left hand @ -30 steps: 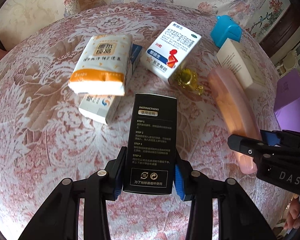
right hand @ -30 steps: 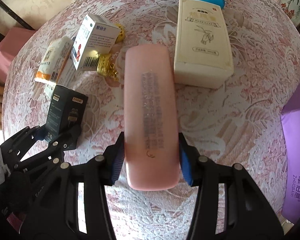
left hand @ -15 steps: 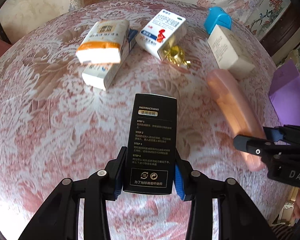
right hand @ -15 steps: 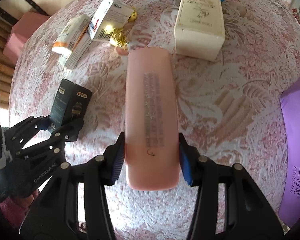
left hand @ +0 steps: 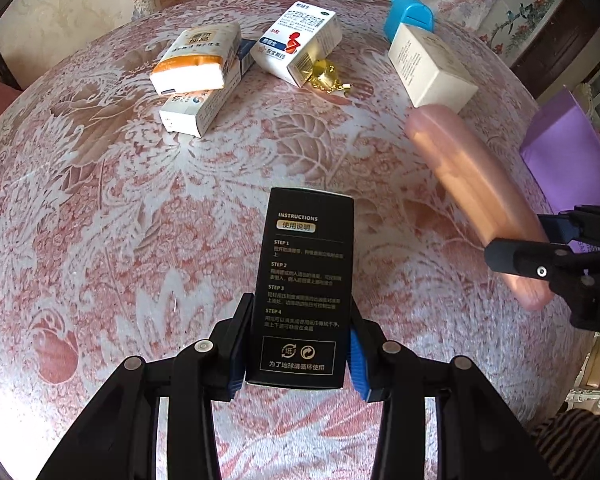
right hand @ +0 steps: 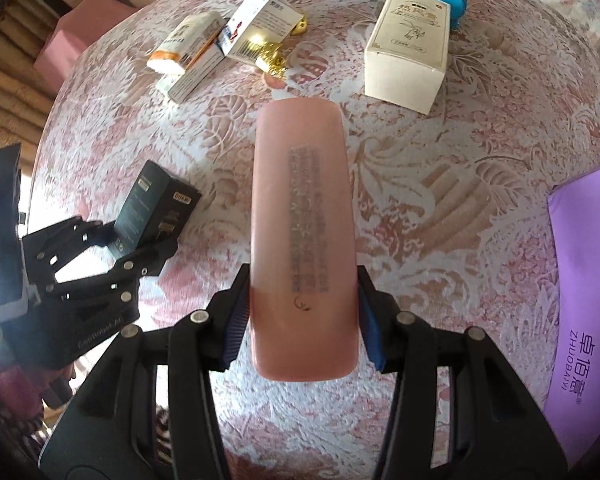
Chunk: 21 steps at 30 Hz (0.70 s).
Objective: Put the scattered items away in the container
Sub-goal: 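Lift the pink glasses case toward the purple box with the right gripper while the left holds the black box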
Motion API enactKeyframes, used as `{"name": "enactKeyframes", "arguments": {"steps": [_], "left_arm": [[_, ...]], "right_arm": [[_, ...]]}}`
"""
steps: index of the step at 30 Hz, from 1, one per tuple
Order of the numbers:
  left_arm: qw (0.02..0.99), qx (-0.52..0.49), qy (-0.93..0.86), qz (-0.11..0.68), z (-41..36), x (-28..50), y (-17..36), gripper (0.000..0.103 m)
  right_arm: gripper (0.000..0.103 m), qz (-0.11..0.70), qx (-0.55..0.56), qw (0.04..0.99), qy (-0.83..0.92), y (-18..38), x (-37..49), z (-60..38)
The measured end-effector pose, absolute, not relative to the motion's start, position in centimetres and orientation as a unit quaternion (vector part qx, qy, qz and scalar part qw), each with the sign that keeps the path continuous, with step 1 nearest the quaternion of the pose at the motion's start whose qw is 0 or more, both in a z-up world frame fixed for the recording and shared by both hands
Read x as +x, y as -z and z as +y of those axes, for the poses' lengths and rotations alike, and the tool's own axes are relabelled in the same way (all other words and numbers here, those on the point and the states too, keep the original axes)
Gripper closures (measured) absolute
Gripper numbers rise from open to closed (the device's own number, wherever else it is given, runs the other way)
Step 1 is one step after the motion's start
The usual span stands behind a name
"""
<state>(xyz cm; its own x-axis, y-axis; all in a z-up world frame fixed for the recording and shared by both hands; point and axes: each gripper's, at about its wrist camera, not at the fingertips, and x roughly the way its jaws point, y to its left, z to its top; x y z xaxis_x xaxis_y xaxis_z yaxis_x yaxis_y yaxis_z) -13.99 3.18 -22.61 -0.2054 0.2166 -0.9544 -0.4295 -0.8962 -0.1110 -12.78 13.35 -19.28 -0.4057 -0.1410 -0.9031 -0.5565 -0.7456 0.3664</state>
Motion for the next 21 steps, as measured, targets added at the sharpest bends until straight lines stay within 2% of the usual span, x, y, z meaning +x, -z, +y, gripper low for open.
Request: {"name": "enactKeyframes", "arguments": {"steps": [12, 14, 17, 21], "left_arm": [[0.185, -0.579, -0.79, 0.084, 5.5, -14.3, 19.8, 0.061], [0.182, -0.575, -0.793, 0.084, 2.5, -12.7, 18.6, 0.061], [0.178, -0.569, -0.798, 0.085, 2.7, -6.3, 16.7, 0.061], [0.18, -0.563, -0.802, 0.083, 4.8, -4.7, 15.6, 0.061]], "right_arm": [[0.051, 0.277, -0.513, 0.104, -0.806, 16.1, -8.8, 13.9], [0.051, 0.274, -0.507, 0.1, -0.811, 15.4, -7.3, 14.3], [0.051, 0.27, -0.501, 0.093, -0.817, 14.9, -5.9, 15.0], [0.051, 0.254, -0.496, 0.088, -0.826, 14.2, -3.8, 15.6]]}}
